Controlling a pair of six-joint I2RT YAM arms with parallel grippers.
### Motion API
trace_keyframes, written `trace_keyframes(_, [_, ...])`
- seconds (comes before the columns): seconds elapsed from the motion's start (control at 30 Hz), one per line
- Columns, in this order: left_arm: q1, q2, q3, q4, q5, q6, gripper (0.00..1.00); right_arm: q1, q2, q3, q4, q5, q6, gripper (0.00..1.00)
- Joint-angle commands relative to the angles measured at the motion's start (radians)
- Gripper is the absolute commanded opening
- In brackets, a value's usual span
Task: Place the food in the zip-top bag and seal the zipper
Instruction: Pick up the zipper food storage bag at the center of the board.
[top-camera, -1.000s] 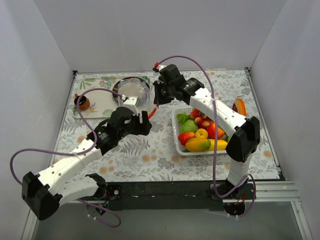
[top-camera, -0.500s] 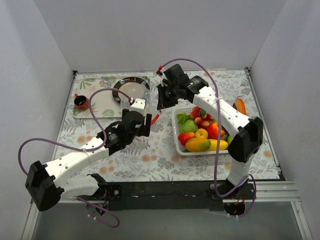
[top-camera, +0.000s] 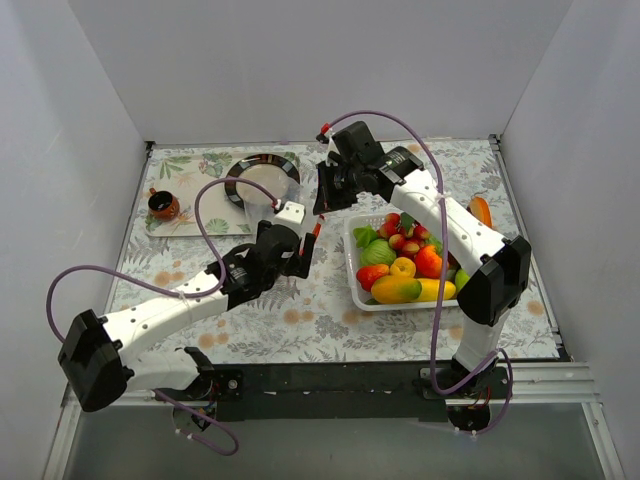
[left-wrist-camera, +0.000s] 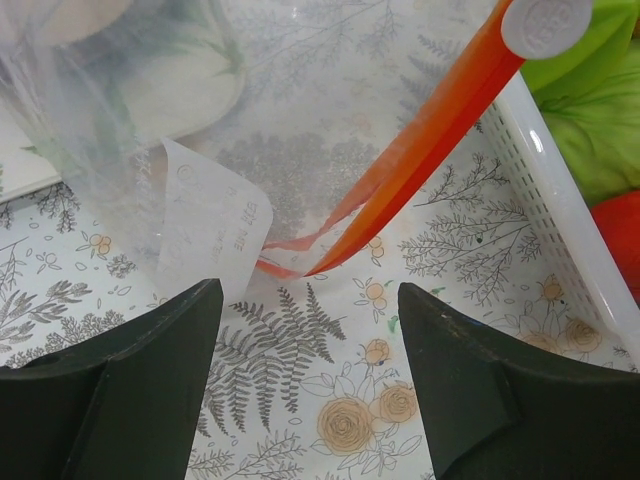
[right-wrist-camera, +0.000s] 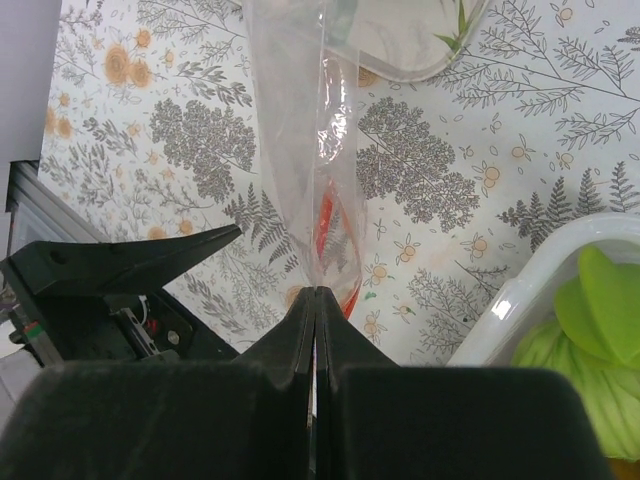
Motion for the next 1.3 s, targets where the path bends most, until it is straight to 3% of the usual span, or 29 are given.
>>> trace_keyframes(0.0, [-0.009,0.019,0.001,0.035,-0.013,-0.016,0.71,-0.003,-0.05,0.046,-0.01,-0.021,0.013,0.01])
trace_keyframes(0.3, [-0.016,0.078,0.007,0.065,-0.082,-0.042,0.76,-0.003,-0.073,0.027,-0.002,-0.033,0.036,0.01])
trace_keyframes(0.57, [-0.018,0.111,0.018,0.093,-0.214,-0.073,0.58,-0.003,-0.107,0.001,0.005,-0.047,0.048,0.01])
trace_keyframes(0.83, [-0.021,0.094,0.007,0.13,-0.199,-0.087,0.43,-0.003,-0.133,-0.026,0.015,-0.047,0.062,0.01])
trace_keyframes(1.27, [-0.026,0.023,-0.04,0.236,-0.185,-0.082,0.42,-0.002,-0.142,-0.052,0.039,-0.081,0.091,0.01])
